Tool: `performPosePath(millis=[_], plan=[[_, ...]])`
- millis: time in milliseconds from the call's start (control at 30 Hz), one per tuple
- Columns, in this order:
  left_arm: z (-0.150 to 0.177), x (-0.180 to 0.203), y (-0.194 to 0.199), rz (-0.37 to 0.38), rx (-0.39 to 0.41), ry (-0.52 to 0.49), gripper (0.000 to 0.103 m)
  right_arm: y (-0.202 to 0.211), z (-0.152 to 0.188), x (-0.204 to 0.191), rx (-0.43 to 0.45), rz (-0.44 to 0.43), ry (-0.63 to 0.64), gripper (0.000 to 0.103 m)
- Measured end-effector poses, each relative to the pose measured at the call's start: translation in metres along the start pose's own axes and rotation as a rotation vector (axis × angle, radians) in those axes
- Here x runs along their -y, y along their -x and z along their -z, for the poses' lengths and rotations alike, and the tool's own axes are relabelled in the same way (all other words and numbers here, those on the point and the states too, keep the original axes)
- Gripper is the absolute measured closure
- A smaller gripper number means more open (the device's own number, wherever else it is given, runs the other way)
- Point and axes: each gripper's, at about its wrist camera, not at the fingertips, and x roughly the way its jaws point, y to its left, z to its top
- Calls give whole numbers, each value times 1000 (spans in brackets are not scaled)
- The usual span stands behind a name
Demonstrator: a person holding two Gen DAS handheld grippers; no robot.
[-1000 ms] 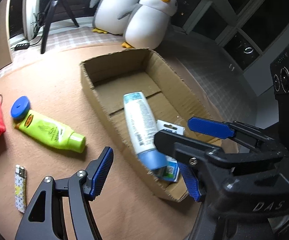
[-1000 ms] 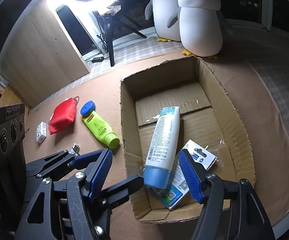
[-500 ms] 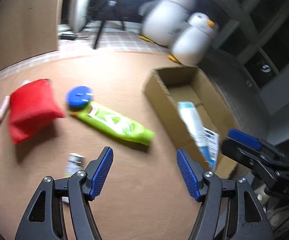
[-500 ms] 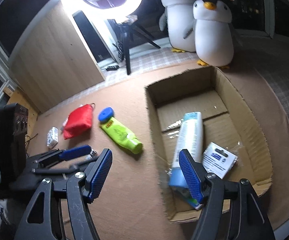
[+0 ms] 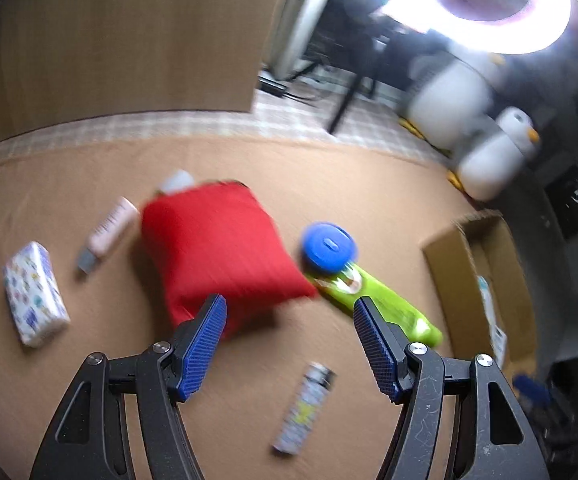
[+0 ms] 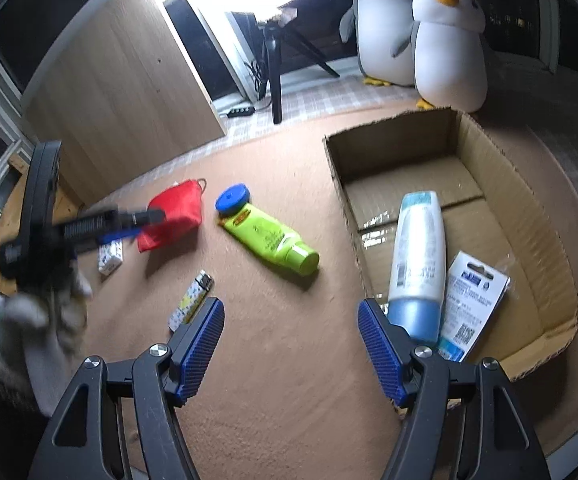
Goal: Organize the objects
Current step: 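Move the left tool to the red pouch and close on it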
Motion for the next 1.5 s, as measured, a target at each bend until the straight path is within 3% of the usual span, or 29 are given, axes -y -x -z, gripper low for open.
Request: performPosePath(millis=[300,600,1133,1500], plan=[[-50,-16,-47,-140,-32,-8,33,-5,21,7,-31,28,-28,37],[-65,-15,-68,-195,-39,-32,32,-2,32,28,-45,63,-73,37],[-14,-17,-47,-209,-24,-154,31,-5,24,7,-41,33,-18,37],[35,-44,-12,-161,-29,-125,30,-5,23,-16,-32,-8,26,37]])
